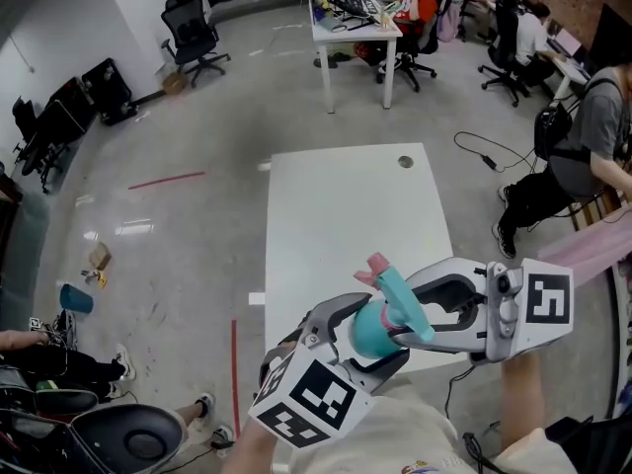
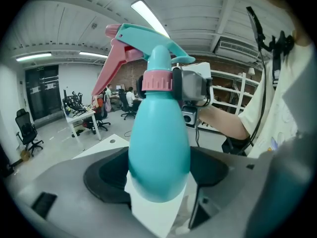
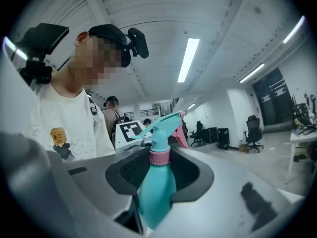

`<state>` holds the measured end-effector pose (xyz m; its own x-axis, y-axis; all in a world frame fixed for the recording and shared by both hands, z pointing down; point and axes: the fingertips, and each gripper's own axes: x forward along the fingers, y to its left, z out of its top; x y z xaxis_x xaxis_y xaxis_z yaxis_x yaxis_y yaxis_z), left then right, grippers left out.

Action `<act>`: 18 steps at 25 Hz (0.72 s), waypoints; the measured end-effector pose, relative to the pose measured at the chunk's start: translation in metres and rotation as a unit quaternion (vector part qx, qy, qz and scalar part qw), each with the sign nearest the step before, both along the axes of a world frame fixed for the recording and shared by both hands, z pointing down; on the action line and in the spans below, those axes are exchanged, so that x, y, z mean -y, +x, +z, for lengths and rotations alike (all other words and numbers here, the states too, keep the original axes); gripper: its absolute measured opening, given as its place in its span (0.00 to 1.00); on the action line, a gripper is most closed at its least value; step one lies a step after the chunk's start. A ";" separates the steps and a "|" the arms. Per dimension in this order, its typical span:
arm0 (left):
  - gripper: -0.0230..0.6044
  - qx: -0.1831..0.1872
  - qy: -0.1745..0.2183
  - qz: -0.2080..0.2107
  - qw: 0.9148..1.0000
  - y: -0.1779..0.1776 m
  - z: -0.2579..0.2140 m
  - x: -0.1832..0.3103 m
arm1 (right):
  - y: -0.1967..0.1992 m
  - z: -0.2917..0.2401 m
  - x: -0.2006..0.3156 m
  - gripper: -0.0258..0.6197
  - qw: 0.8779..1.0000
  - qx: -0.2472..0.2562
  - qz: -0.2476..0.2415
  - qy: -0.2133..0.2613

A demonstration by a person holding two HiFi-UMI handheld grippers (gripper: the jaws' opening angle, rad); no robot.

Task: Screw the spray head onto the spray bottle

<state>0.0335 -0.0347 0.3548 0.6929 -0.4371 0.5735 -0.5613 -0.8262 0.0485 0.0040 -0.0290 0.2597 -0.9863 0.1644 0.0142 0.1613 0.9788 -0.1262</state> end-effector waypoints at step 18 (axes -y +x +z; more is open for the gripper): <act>0.63 -0.004 -0.002 -0.052 0.999 -0.022 0.013 0.031 | -0.017 0.020 0.031 0.36 0.998 -0.028 0.047 -0.001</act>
<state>0.0111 -0.0653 0.3683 0.6491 -0.5042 0.5696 -0.6435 -0.7633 0.0575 -0.0128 -0.0599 0.2797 -0.9951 0.0705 0.0696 0.0607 0.9891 -0.1343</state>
